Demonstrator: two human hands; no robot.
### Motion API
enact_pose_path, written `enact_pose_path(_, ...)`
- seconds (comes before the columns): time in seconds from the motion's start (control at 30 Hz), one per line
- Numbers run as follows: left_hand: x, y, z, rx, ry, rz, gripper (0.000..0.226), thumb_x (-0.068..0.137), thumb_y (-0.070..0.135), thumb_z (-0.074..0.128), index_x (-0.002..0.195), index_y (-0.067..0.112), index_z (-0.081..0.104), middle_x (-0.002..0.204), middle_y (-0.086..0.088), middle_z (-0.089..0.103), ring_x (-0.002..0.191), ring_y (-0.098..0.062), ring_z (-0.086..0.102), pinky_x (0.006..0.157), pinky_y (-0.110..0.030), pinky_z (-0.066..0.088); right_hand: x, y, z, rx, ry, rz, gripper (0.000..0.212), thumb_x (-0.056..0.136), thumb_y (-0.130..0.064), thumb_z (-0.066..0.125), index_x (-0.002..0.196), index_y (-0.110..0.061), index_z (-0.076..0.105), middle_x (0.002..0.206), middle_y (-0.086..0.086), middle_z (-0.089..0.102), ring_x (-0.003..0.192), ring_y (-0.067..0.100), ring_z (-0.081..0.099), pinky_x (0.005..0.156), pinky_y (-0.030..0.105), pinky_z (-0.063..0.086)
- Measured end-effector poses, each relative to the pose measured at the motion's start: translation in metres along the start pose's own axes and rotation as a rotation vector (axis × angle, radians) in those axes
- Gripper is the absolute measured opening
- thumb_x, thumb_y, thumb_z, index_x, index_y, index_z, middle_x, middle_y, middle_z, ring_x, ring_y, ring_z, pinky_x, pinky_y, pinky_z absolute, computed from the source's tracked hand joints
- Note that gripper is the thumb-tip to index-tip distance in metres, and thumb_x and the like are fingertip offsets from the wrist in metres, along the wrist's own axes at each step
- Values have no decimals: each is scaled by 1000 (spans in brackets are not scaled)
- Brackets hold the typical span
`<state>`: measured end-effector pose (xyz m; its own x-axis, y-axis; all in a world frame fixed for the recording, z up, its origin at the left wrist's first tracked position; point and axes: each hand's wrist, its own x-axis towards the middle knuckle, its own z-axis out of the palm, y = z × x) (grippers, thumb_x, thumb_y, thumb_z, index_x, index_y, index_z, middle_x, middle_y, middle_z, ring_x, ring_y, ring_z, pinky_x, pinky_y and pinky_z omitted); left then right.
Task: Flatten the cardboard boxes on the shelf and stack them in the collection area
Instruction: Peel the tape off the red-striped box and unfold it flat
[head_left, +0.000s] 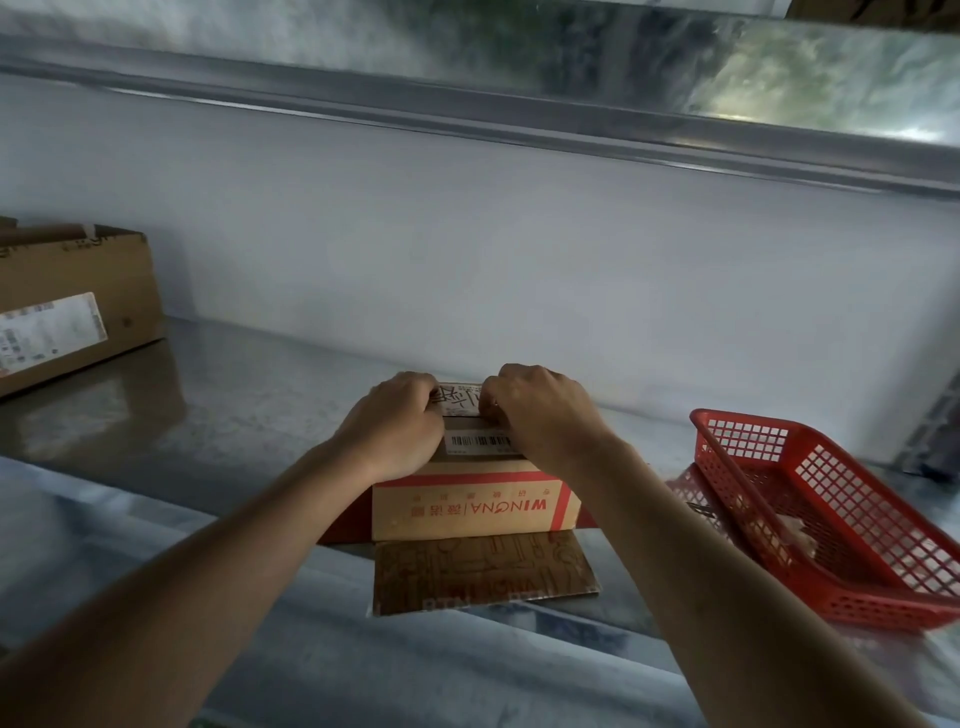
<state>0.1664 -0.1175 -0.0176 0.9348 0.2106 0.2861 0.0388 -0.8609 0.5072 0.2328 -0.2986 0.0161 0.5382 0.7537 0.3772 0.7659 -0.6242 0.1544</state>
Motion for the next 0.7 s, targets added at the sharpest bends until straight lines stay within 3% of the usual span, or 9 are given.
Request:
enact_pose_path(0.33, 4, 0, -2, 26, -10, 16, 26, 100, 15, 47, 121, 12, 62, 122, -5, 60, 105, -23, 57, 83, -37, 53, 4, -10, -4, -140, 0, -61, 18, 101, -22, 64, 118, -19, 67, 108, -1, 60, 96, 21, 65, 69, 34, 51)
enact_pose_path(0.53, 4, -1, -3, 148, -66, 52, 40, 106, 34, 43, 141, 19, 54, 141, -4, 51, 126, -26, 50, 102, -48, 47, -3, -8, -4, -196, 25, -140, 16, 102, -24, 60, 115, -18, 66, 102, -2, 56, 85, 19, 61, 60, 31, 40)
enact_pose_path(0.6, 5, -1, -4, 163, -93, 52, 46, 107, 37, 42, 150, 24, 48, 147, -3, 46, 134, -27, 44, 107, -50, 43, -3, -8, -3, -197, 21, -150, 17, 101, -23, 62, 117, -18, 66, 101, -2, 55, 85, 18, 61, 60, 31, 43)
enact_pose_path(0.7, 7, 1, -6, 165, -91, 61, 43, 108, 34, 43, 150, 27, 50, 141, -5, 47, 131, -30, 46, 104, -49, 46, -4, -6, -5, -166, 4, -124, 18, 101, -22, 62, 118, -19, 66, 102, -3, 56, 86, 19, 62, 64, 32, 48)
